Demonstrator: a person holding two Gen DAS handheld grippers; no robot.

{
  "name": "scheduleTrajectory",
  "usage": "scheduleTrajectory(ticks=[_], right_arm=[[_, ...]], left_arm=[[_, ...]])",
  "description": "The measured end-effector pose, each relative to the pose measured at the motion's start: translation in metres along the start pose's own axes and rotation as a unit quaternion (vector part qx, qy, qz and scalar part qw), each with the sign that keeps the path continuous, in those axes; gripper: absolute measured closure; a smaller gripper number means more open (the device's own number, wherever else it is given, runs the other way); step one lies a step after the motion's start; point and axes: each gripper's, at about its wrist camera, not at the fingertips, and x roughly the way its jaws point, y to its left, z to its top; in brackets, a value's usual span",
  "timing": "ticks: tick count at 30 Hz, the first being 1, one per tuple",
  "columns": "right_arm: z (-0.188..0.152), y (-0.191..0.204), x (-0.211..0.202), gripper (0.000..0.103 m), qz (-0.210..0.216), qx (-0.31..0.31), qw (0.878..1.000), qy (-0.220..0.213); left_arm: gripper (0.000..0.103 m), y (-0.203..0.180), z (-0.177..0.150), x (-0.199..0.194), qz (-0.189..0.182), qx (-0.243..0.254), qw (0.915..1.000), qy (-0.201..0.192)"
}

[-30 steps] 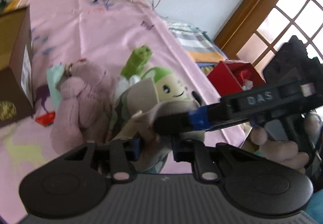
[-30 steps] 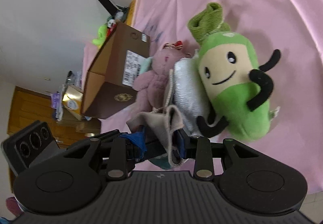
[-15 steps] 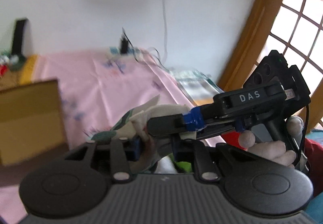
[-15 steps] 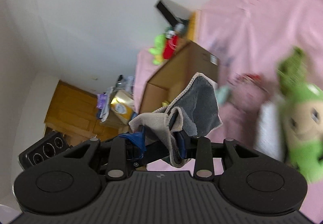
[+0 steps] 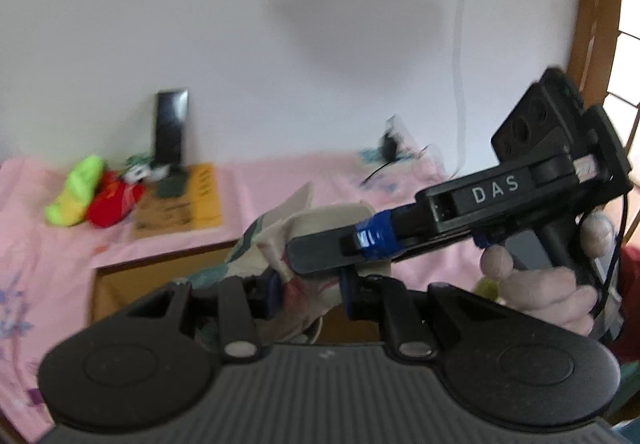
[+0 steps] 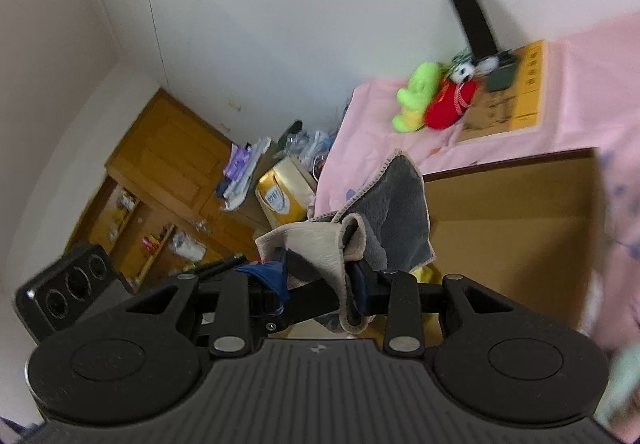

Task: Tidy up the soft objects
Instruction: 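Lift the floral cloth with the right gripper and carry it into the box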

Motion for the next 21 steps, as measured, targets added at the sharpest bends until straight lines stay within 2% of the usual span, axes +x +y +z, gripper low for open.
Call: scheduleTrajectory(ticks=[5, 10, 15, 21], right_arm=[[0.011, -0.015, 0.079, 0.086, -0.011, 0.008, 0.999, 0.031], [0.015, -0.034, 0.131, 0.087, -0.032, 0.014, 0.997, 0.064], [0.017, -0.057, 0.170, 0.087, -0.072, 0.016, 0.989, 0.126], [0.011, -0.067, 0.198, 0.087, -0.129, -0.023, 0.973, 0.192]], left_arm=[[0.089, 0.062, -0.013, 0.025, 0.036, 0.018, 0.9978, 0.053], [0.089, 0.108, -0.031, 0.059, 0.057, 0.016, 0.9931, 0.101], [0.089, 0.126, -0.054, 0.080, 0.065, 0.004, 0.9878, 0.141], [0.088, 0.130, -0.071, 0.093, 0.066, -0.005, 0.9826, 0.174]])
